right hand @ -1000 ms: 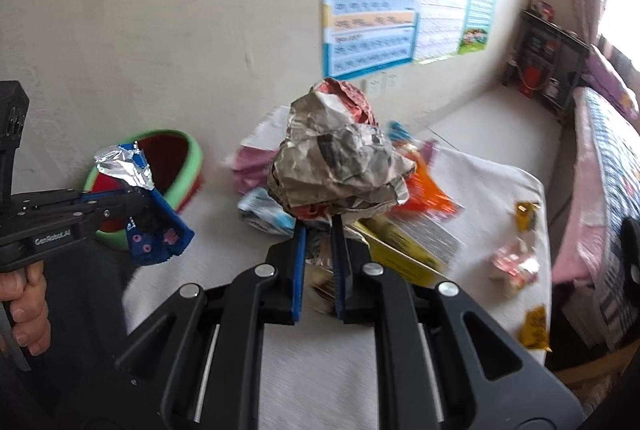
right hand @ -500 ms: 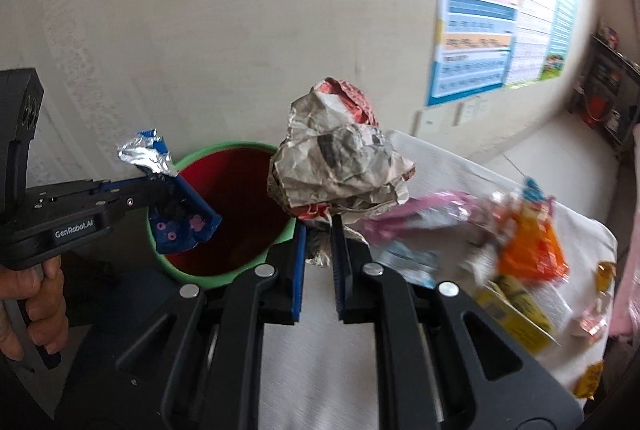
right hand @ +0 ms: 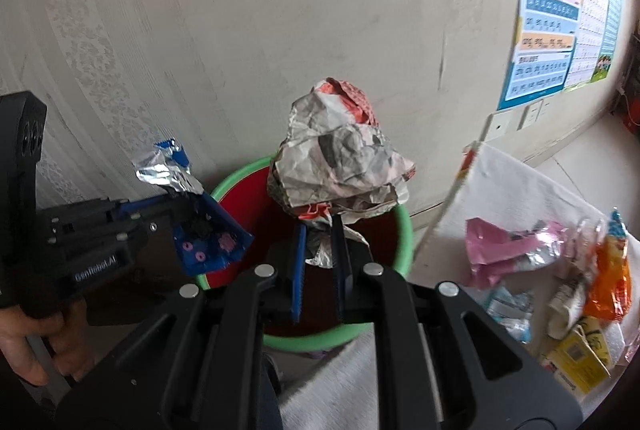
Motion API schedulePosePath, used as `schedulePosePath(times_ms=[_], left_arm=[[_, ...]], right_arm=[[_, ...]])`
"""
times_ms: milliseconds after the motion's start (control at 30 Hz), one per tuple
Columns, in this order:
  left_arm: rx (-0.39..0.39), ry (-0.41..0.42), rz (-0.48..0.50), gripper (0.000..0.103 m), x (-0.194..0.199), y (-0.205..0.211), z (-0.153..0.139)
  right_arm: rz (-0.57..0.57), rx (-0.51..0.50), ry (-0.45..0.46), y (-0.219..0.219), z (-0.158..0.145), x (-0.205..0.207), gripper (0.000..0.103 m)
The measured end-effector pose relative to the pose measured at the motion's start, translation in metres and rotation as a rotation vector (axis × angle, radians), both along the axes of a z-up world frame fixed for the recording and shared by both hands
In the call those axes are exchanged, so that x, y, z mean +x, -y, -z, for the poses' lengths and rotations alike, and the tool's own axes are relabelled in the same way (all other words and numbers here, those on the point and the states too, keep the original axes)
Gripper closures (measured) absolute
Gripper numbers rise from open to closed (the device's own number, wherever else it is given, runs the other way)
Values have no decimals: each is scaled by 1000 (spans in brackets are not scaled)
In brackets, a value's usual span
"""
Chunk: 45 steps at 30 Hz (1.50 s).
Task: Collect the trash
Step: 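Carry both held items to the red bin and open both grippers, then move both tools back over the table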
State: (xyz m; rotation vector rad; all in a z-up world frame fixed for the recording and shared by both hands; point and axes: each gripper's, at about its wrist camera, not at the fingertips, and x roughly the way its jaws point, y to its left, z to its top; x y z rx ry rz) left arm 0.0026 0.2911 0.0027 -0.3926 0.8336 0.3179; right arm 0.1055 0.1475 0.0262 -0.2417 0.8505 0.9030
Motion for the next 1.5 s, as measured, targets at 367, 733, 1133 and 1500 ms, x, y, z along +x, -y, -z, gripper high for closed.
schedulePosePath(times_ms=[367,733,1133,1500], left_arm=[[-38,-20,39,90,14,-9,20],[-20,-11,-25,18,14,-14,25],[75,21,58,8,8,40,2],[25,45,249,8,29,132,-11]], right_arm=[[-6,-55,-74,-25,32,16,87],[51,-83,-99,-6,44,21,26],[196,-109,9,88,25,0,5],[371,-116,27,205,16,-10,5]])
